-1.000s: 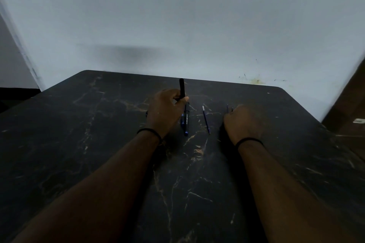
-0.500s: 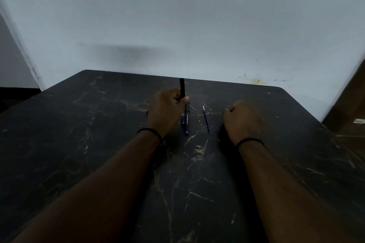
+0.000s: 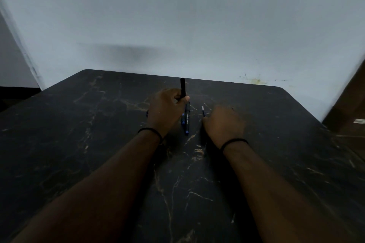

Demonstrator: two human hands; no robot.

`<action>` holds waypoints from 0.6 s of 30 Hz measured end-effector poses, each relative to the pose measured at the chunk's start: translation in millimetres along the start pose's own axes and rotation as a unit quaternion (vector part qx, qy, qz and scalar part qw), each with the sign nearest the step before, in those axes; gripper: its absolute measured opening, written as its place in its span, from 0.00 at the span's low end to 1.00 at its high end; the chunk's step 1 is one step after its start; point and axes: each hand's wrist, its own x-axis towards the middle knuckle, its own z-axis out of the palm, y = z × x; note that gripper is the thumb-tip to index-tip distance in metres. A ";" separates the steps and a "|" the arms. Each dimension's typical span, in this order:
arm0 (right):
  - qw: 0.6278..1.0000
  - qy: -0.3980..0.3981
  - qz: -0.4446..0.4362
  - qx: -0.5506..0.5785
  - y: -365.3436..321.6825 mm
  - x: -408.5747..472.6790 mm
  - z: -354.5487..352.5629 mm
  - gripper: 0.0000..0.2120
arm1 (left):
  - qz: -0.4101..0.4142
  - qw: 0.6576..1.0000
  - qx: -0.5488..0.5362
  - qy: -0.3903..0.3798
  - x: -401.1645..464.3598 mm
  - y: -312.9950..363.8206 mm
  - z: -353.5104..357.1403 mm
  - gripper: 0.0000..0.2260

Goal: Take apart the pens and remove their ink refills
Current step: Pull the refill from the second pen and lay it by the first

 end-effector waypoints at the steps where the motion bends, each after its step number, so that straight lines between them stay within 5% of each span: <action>1: 1.000 -0.005 0.003 0.001 -0.2 0.6 -0.7 0.16 | -0.001 1.000 0.000 0.000 0.1 -0.2 0.2 0.06; 11: 1.000 -0.022 -0.008 0.009 -4.6 0.7 -0.6 0.13 | 0.004 1.000 0.010 0.002 0.5 1.2 -0.8 0.06; 18: 0.961 0.168 -0.075 0.206 -11.8 0.0 -1.0 0.07 | 0.008 1.000 0.018 -0.001 0.4 -0.7 -0.7 0.06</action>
